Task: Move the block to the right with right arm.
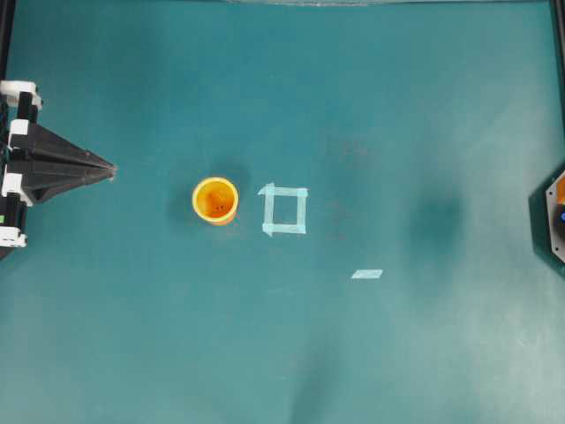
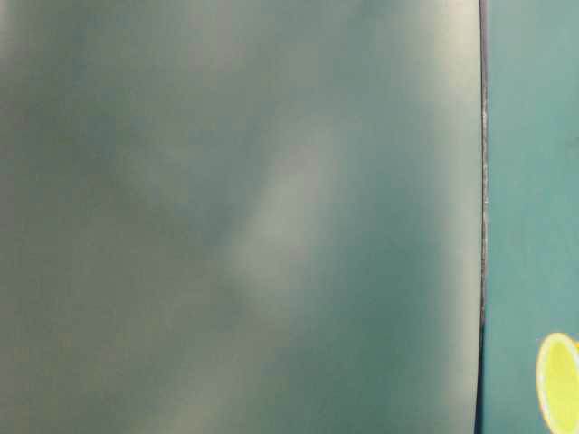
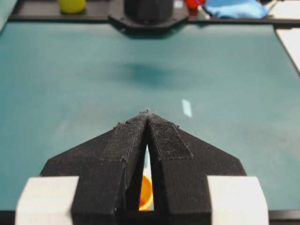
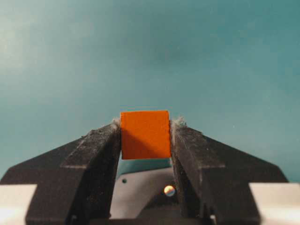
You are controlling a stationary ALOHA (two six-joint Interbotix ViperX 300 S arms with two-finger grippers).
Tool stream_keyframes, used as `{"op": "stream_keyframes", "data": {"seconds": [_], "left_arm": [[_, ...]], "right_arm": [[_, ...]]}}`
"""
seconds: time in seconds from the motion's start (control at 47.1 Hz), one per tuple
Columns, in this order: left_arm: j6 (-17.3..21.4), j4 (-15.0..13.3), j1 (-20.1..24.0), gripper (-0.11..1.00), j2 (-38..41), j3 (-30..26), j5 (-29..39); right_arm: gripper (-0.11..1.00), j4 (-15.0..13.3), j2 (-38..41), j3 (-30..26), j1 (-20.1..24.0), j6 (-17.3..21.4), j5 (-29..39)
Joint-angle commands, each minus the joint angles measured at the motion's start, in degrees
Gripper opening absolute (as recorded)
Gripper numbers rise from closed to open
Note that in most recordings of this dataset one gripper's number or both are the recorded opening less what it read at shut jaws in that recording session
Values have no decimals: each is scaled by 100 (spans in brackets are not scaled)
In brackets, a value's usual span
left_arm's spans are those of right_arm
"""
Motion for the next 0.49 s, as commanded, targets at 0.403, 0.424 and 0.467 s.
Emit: {"op": "stream_keyframes", "data": {"seconds": [0.403, 0.424, 0.467], "left_arm": [[-9, 9, 9, 0, 44, -176, -26], [-9, 9, 9, 0, 44, -176, -26], [-9, 18, 9, 0, 44, -176, -26]], "right_arm": [[45, 18, 70, -62, 9, 0, -114], [45, 9, 70, -53, 9, 0, -114], [45, 9, 70, -53, 9, 0, -114]]}}
